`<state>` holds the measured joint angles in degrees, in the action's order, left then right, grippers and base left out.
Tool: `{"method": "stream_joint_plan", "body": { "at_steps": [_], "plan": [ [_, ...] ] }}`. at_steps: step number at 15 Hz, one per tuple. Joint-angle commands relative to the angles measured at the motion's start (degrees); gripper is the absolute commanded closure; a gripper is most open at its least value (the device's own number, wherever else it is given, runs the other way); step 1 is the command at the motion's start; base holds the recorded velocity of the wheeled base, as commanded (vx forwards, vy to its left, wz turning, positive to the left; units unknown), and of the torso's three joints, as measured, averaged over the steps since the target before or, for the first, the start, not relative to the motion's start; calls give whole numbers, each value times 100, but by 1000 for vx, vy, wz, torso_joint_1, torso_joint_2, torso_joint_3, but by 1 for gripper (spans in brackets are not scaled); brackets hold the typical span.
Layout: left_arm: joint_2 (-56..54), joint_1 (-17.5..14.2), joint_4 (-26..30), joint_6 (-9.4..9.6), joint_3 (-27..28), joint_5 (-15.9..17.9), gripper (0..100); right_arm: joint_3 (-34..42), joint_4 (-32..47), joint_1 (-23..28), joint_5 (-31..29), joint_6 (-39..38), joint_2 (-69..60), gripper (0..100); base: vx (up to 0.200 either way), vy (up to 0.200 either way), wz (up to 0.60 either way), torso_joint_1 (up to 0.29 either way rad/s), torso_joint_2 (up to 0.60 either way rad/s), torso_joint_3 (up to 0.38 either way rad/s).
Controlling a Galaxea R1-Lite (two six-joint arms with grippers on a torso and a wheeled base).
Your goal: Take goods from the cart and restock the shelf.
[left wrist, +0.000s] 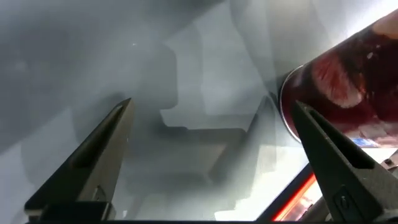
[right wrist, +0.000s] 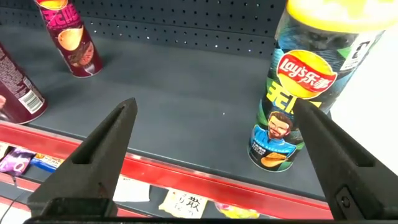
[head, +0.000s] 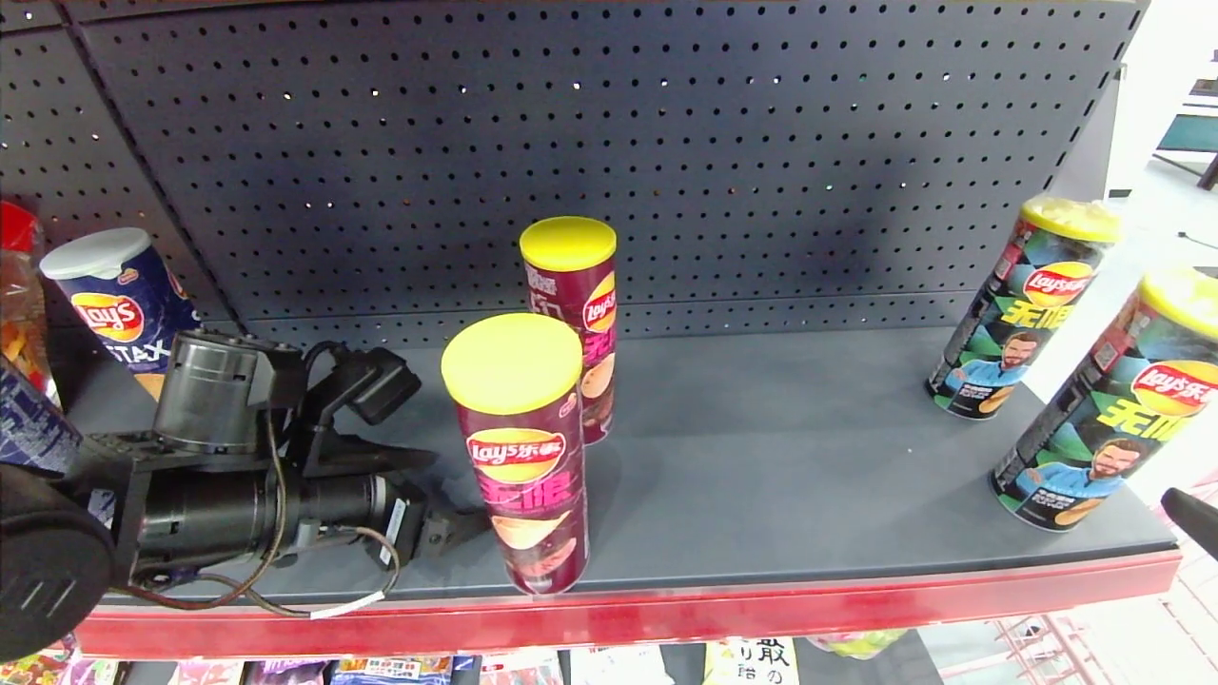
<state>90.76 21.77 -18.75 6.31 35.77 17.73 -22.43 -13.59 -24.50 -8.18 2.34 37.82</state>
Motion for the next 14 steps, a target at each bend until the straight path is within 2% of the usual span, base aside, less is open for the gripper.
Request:
{"method": "stream_joint_plan", "body": {
  "at_steps": [1, 7, 10, 11, 12, 13, 14],
  "plan": [
    [82, 64, 3, -7, 27, 3, 0, 2, -3, -11, 1, -14, 51, 0, 0, 0, 0, 0, 0, 0],
    [161, 152, -6, -7, 80, 3, 0, 19, -3, -2, 1, -14, 68, 0, 0, 0, 0, 0, 0, 0],
    [-234, 38, 3, -7, -61, -94, 0, 142, 23, 25, -35, -85, 68, 0, 0, 0, 0, 0, 0, 0],
    [-682, -103, 12, 19, -254, -261, 0, 151, 111, 235, -61, -102, 68, 0, 0, 0, 0, 0, 0, 0],
    [-1350, -191, 82, 89, -439, -727, 0, 99, 375, 657, -193, -49, 77, 0, 0, 0, 0, 0, 0, 0],
    [-1913, -200, 135, 116, -685, -1359, 0, 90, 630, 1079, -175, 12, 94, 0, 0, 0, 0, 0, 0, 0],
    [-2598, -200, 267, 168, -782, -2027, 0, 151, 718, 1264, -61, 91, 77, 0, 0, 0, 0, 0, 0, 0]
  ]
}}
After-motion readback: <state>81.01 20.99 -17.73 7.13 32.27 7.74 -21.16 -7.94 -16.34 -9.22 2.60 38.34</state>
